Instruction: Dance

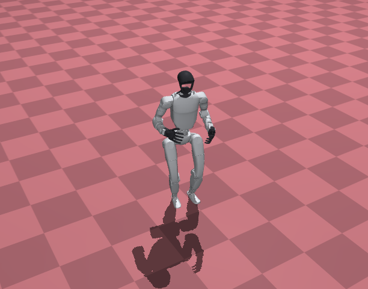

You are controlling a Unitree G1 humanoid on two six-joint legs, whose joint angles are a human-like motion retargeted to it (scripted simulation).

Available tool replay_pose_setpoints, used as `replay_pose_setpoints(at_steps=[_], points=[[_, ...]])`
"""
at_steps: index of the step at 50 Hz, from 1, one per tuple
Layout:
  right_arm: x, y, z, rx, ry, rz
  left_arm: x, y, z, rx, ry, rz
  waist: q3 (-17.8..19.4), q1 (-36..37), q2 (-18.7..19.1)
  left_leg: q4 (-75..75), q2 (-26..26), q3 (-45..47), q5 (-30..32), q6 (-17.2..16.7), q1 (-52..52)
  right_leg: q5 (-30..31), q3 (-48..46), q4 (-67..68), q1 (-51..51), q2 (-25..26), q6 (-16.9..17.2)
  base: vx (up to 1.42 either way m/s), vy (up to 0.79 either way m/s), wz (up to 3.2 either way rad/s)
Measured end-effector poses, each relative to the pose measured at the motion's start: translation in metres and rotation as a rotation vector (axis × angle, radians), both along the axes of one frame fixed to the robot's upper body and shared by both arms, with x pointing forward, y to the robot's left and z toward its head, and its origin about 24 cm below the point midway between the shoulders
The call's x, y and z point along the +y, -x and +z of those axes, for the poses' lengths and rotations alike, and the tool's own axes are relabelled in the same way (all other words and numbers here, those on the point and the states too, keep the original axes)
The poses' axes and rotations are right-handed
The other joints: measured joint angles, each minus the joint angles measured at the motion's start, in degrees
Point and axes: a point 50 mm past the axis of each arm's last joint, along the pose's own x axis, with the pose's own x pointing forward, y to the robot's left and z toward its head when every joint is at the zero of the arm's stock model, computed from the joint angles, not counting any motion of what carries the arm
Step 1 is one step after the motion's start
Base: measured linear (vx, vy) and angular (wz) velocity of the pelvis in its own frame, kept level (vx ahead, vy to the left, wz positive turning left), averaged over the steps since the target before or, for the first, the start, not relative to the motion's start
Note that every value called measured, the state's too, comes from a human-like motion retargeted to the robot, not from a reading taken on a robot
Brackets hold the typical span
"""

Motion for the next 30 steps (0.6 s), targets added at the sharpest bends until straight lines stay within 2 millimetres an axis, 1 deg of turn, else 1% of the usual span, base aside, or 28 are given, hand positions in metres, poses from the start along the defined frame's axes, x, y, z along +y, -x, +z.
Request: replay_pose_setpoints(at_steps=[5,10,15,19,20,22,23,25,26,27,28,30], points=[[0.008,0.001,-0.007,0.046,-0.062,0.052,-0.015,-0.012,0.006,-0.044,0.049,-0.086,-0.73,-0.56,-0.24,0.05,-1.13,-0.88,0.26,-0.09,-0.5,-1.59,-0.35,2.11,-1.08,-1.01,-0.67,-0.04,-0.02,0.39],[0.014,0.002,-0.011,0.081,-0.127,0.111,-0.024,-0.021,0.012,-0.087,0.098,-0.159,-0.48,0.19,-1.0,0.44,-2.0,-1.61,0.26,0.17,-1.89,-2.13,-2.24,3.61,-2.21,-2.66,-1.42,-0.07,-0.03,0.55],[0.018,-0.001,-0.011,0.091,-0.164,0.148,-0.037,-0.025,0.02,-0.127,0.152,-0.227,-0.04,0.77,-2.13,5.51,-0.44,2.0,-4.81,2.93,-3.22,-3.37,-5.71,6.78,-4.43,-5.48,-1.82,-0.08,0.0,0.8],[0.019,-0.007,-0.007,0.067,-0.169,0.15,-0.041,-0.02,0.014,-0.1,0.182,-0.252,0.13,1.32,-1.74,14.25,2.82,5.52,-8.17,4.04,-0.43,-4.89,-9.12,10.1,-5.74,-6.89,-2.64,-0.07,0.04,0.84],[0.02,-0.008,-0.005,0.054,-0.169,0.151,-0.042,-0.019,0.012,-0.089,0.191,-0.257,0.17,1.45,-1.43,16.23,3.77,6.21,-8.53,3.93,0.88,-5.24,-10.01,10.82,-5.98,-7.09,-2.95,-0.03,0.05,0.79],[0.021,-0.013,0.004,0.008,-0.153,0.153,-0.04,-0.018,0.011,-0.082,0.213,-0.265,2.53,1.82,0.05,16.11,5.57,6.85,-7.86,2.77,7.36,-5.0,-12.29,8.33,-2.36,-5.98,-3.93,-0.03,0.05,0.73],[0.022,-0.012,0.006,-0.004,-0.15,0.154,-0.04,-0.015,0.008,-0.068,0.222,-0.264,2.61,1.97,0.42,17.34,6.26,7.0,-7.39,2.0,8.34,-5.26,-13.22,9.71,-2.98,-6.45,-4.15,-0.07,0.06,0.83],[0.022,-0.012,0.013,-0.039,-0.124,0.154,-0.039,-0.011,0.006,-0.055,0.252,-0.271,3.44,1.44,0.6,12.49,4.61,6.88,-5.01,0.54,13.47,-5.65,-15.02,8.95,-1.53,-7.84,-4.75,-0.07,0.07,0.97],[0.023,-0.011,0.015,-0.047,-0.117,0.158,-0.039,-0.008,0.003,-0.042,0.259,-0.271,3.61,1.74,0.77,12.8,4.68,6.78,-5.08,-0.13,13.79,-5.89,-15.84,10.4,-2.06,-8.69,-4.84,-0.11,0.09,0.9],[0.023,-0.011,0.016,-0.057,-0.109,0.161,-0.039,-0.006,0.001,-0.033,0.268,-0.271,3.72,1.75,0.58,11.02,3.78,6.63,-4.5,-0.64,14.84,-6.17,-16.55,11.32,-2.38,-9.94,-4.88,-0.12,0.1,0.99],[0.024,-0.011,0.019,-0.071,-0.095,0.162,-0.039,-0.005,0.001,-0.031,0.279,-0.275,3.72,1.15,-0.33,5.08,0.95,6.36,-2.63,-0.85,17.34,-6.53,-17.04,11.16,-2.27,-11.99,-4.84,-0.11,0.1,1.08],[0.025,-0.01,0.021,-0.079,-0.083,0.168,-0.039,0.0,-0.003,-0.012,0.293,-0.274,4.29,1.63,-0.97,3.26,-0.54,6.48,-2.9,-1.24,18.01,-6.83,-18.15,13.48,-2.94,-14.89,-4.56,-0.16,0.12,0.98]])
